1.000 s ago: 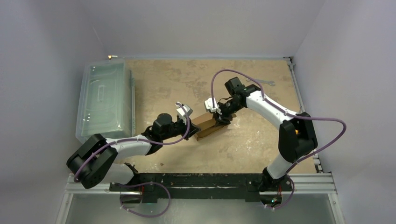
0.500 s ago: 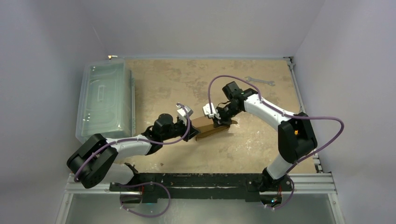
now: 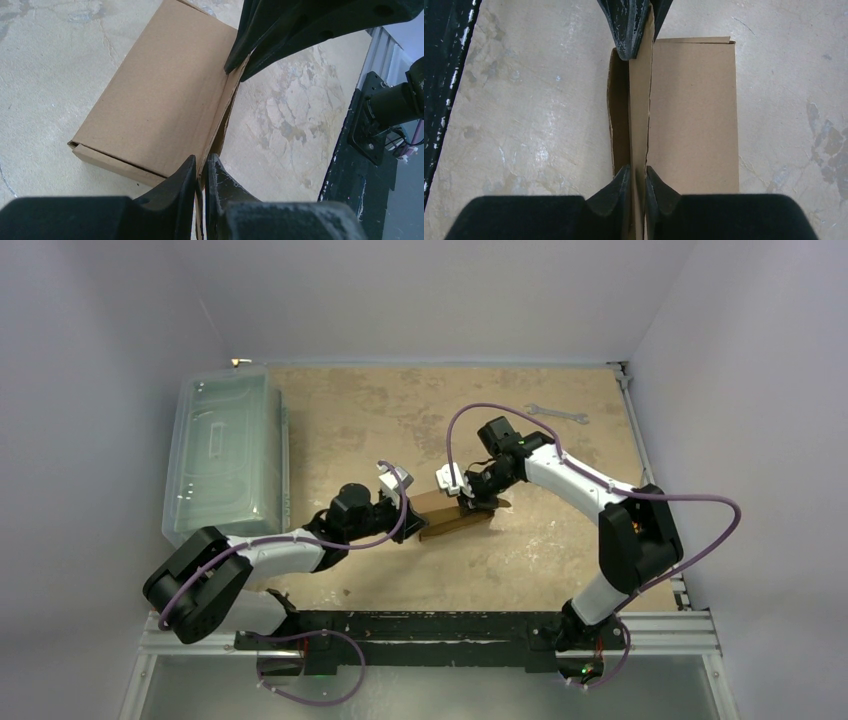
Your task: Fold the paper box
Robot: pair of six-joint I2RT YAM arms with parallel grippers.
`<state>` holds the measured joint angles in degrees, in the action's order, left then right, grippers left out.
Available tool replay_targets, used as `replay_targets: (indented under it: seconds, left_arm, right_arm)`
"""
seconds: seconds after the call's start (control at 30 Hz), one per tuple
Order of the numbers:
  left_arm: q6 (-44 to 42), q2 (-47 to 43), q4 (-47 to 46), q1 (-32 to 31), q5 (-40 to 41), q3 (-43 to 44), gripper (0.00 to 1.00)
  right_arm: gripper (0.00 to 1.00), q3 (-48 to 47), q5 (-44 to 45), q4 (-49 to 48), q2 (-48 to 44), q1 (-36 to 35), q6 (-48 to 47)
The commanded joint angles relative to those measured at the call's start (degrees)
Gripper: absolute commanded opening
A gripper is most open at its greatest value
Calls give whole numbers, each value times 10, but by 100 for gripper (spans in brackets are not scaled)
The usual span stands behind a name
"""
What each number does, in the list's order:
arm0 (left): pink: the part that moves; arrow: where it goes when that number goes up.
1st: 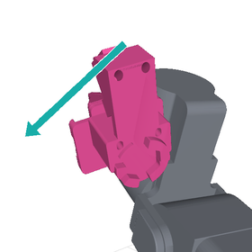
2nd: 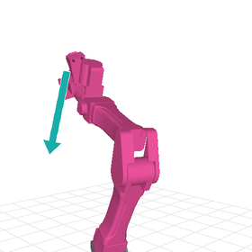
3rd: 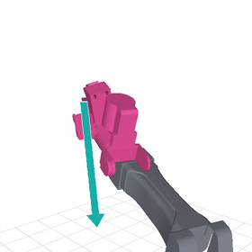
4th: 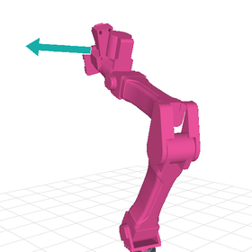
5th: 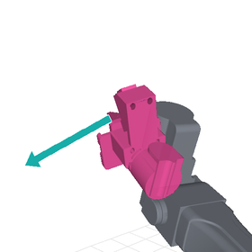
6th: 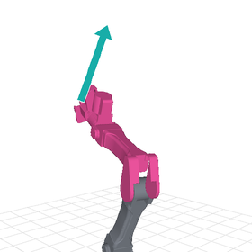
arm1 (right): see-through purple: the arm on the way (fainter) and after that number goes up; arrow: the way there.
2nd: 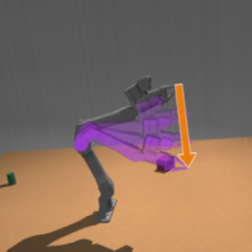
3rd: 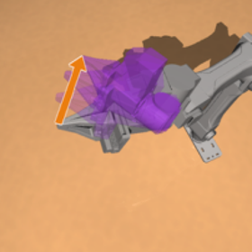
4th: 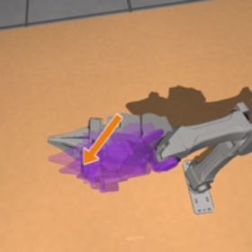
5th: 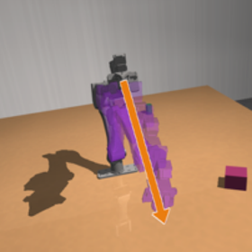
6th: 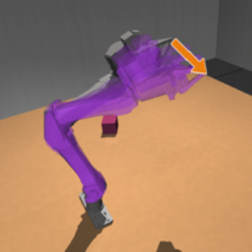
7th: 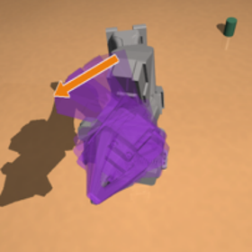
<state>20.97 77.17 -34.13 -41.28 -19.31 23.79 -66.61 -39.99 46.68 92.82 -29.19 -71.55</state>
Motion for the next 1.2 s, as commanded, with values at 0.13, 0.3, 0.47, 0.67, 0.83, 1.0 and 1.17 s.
replay_targets:
  seconds: [0.13, 0.3, 0.47, 0.67, 0.83, 1.0, 1.17]
  left_arm:
    - [16, -20, 11, 4, 20, 1, 13]
    - [32, -63, 30, 4, 51, 1, 34]
    - [47, -145, 56, 6, 92, -12, 54]
    - [88, -230, 89, 6, 162, -52, 54]
    - [111, -206, 93, 8, 189, -47, 49]
    - [95, -127, 88, 8, 175, 2, 45]
    - [74, -46, 85, 8, 140, 50, 40]
  right_arm:
    - [4, 14, 3, -5, -13, -2, 14]
    - [1, 23, 19, -10, -1, -3, 15]
    - [0, 30, 25, -14, -6, -3, 15]
    - [1, 32, 23, -5, -4, -3, 5]
    - [11, 37, 23, 4, -4, -7, -9]
    - [23, 47, 24, -1, -15, -8, -10]
    - [37, 42, 11, 9, -19, -8, -13]
